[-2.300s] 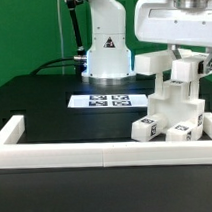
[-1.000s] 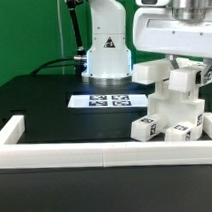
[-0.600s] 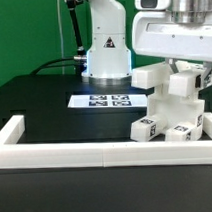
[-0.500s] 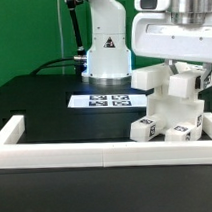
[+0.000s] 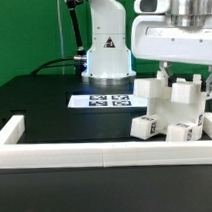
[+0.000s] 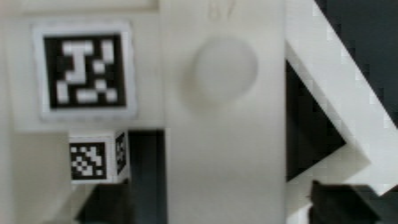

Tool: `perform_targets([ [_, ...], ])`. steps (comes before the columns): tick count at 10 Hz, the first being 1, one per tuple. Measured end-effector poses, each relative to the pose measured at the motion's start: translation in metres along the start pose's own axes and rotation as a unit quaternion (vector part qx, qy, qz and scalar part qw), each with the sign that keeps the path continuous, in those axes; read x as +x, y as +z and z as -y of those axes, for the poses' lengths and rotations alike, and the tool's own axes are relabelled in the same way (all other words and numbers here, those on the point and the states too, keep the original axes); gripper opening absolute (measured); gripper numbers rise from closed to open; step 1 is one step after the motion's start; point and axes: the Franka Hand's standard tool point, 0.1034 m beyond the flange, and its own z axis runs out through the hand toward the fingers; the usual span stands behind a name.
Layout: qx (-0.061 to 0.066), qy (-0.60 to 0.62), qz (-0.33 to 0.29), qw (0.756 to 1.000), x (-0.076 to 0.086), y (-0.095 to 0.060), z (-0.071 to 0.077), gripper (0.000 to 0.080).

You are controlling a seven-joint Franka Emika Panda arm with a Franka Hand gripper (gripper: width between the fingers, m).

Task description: Assemble chair

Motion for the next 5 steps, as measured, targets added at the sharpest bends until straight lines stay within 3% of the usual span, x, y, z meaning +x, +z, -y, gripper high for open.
perform_targets([
  [1, 0.0, -0.001, 0.0, 1.0, 0.0009, 0.0006, -0.0012, 0.0607],
  [2, 0.0, -0.001, 0.0, 1.0, 0.0014, 0.0006, -0.0016, 0.0641],
  [5, 0.001, -0.001, -0.001, 1.0, 0.0022, -0.0015, -0.0006, 0.0647],
])
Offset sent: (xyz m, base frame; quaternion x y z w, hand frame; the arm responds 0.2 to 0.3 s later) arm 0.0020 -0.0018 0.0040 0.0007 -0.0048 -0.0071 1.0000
